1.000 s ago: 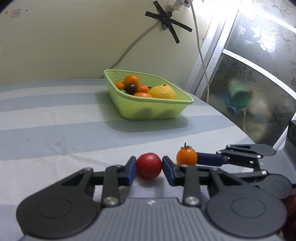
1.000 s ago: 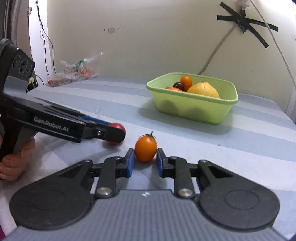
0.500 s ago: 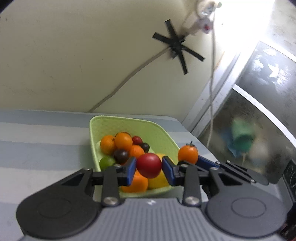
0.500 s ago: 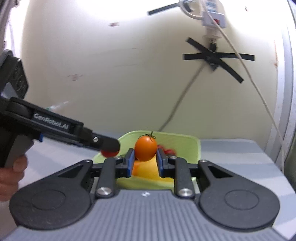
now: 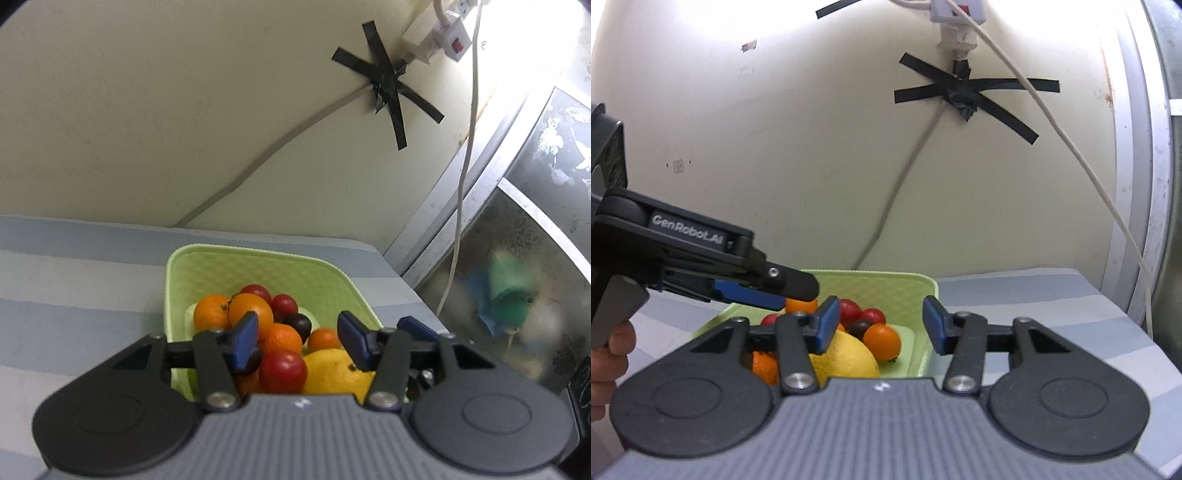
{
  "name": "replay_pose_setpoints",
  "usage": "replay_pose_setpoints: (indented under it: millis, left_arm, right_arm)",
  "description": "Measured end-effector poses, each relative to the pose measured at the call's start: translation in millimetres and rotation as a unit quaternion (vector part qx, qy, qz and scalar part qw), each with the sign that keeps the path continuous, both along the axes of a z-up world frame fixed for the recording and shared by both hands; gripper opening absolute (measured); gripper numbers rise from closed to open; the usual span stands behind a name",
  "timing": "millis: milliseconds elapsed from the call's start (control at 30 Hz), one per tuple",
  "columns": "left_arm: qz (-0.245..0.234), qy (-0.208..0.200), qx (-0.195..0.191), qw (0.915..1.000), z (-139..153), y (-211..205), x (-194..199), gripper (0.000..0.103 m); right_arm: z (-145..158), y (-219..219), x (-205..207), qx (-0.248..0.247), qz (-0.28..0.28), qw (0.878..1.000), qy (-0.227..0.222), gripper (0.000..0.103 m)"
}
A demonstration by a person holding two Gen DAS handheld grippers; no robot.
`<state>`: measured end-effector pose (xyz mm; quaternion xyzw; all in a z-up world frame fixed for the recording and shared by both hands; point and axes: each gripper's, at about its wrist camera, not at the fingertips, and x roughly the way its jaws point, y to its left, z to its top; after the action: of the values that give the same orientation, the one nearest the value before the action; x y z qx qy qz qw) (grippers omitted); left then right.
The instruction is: Organize fruits
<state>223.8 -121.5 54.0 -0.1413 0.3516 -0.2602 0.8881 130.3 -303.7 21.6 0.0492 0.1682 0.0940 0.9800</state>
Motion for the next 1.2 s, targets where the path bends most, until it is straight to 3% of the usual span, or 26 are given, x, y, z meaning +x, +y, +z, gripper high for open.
replay_pose_setpoints:
  millis: [167, 367, 567, 767, 1200]
  left_arm:
    - [0.024, -0.041, 0.017, 0.9987, 11, 22, -38, 0.053]
    - [0.044, -0.086, 0.100, 0.9903, 9, 38, -100, 0.056]
    - [0.057, -0.062, 0.141, 0.9864, -13, 44, -137, 0.057]
    - [0.080, -0.049, 0.158, 0.9830, -31, 55, -162, 0.060]
    - [0.107, -0.065, 0.176, 0.9765, -42, 67, -189, 0.064]
  right_arm:
    - [2, 0, -17, 0.007, -0.008, 1.000, -0.017, 0.052]
    - [11, -2, -42, 0.069, -0.025, 0.997, -0.010, 0.052]
    - [-2, 13, -86, 0.099, -0.029, 0.994, 0.030, 0.052]
    - [-17, 30, -117, 0.112, -0.044, 0.991, 0.061, 0.052]
    - [-18, 39, -138, 0.103, -0.058, 0.992, 0.045, 0.052]
